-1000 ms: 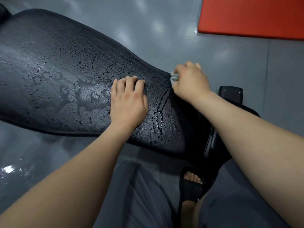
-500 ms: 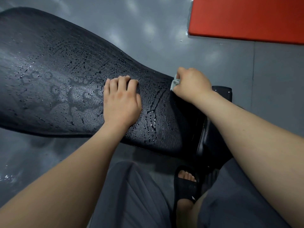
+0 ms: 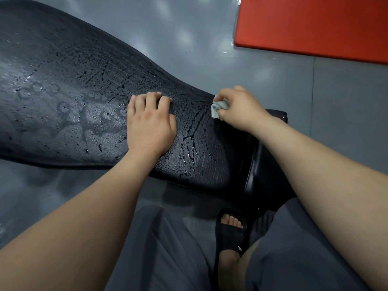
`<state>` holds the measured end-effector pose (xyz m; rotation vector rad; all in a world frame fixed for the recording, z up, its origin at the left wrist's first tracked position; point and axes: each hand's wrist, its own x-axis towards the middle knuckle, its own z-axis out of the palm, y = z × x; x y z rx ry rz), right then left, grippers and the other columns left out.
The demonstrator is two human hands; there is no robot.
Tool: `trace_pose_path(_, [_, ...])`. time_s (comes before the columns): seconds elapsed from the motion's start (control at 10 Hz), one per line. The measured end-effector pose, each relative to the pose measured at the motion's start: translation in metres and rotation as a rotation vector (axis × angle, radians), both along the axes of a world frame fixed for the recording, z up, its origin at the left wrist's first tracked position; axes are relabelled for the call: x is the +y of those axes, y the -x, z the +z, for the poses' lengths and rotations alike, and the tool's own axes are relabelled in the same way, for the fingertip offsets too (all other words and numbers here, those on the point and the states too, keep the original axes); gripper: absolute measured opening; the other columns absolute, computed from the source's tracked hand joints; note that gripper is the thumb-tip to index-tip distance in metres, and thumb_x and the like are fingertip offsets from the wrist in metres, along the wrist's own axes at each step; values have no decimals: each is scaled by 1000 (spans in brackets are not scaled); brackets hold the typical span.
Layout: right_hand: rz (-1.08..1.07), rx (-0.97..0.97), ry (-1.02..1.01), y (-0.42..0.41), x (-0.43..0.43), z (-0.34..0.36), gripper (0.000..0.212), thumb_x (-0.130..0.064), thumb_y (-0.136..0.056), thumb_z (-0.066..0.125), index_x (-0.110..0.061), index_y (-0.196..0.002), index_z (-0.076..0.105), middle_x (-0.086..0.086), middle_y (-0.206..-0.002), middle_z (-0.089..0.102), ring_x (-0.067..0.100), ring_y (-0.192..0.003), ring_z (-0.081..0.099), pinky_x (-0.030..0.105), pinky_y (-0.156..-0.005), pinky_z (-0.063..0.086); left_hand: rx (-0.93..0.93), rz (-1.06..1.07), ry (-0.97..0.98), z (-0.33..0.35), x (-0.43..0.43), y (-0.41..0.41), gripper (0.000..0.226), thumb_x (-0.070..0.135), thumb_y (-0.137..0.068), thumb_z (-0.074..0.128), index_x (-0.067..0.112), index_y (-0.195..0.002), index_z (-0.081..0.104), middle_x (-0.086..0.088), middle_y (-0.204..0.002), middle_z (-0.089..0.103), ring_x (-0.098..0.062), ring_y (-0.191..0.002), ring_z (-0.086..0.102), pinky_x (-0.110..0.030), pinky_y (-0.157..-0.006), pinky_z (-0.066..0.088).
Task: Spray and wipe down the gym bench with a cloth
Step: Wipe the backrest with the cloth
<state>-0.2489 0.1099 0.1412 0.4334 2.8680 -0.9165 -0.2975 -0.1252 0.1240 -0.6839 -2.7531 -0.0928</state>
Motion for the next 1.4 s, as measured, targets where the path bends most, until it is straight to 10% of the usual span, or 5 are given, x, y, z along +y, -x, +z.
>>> trace_pose_path(0.3, [-88, -434, -66, -14, 13, 22, 23, -29, -90, 68, -14, -79, 55, 6, -77, 68, 18, -61, 63, 29, -54, 51, 6, 0, -12, -1, 0, -1, 38, 32, -91, 44, 18, -122, 62, -10, -129, 56, -36, -120, 47, -51, -116, 29])
trace_pose_path(0.5, [-168, -204, -89, -12, 16, 12, 21, -28, -90, 66, -15, -105, 59, 9, -108, 65, 29, -102, 58, 29, -74, 40, -1, 6, -10, -1, 1, -2, 39, 32, -91, 44, 18, -123, 62, -10, -129, 56, -37, -120, 47, -51, -117, 28])
trace_pose_path(1.2, [202, -27, -26, -10, -29, 13, 19, -32, -93, 60, -27, -111, 60, 4, -104, 48, 27, -94, 57, 32, -84, 47, 21, 19, -12, -1, 3, -2, 39, 31, -89, 45, 19, -121, 63, -10, -128, 58, -37, -119, 48, -50, -116, 29])
trace_pose_path(1.4, [98, -347, -224, -15, -4, 26, 5, -15, -82, 61, -18, -86, 59, 2, -81, 68, 26, -78, 70, 32, -67, 57, 6, 23, -6, 0, 2, -3, 39, 32, -90, 45, 19, -122, 63, -9, -129, 57, -36, -120, 47, -50, -117, 29])
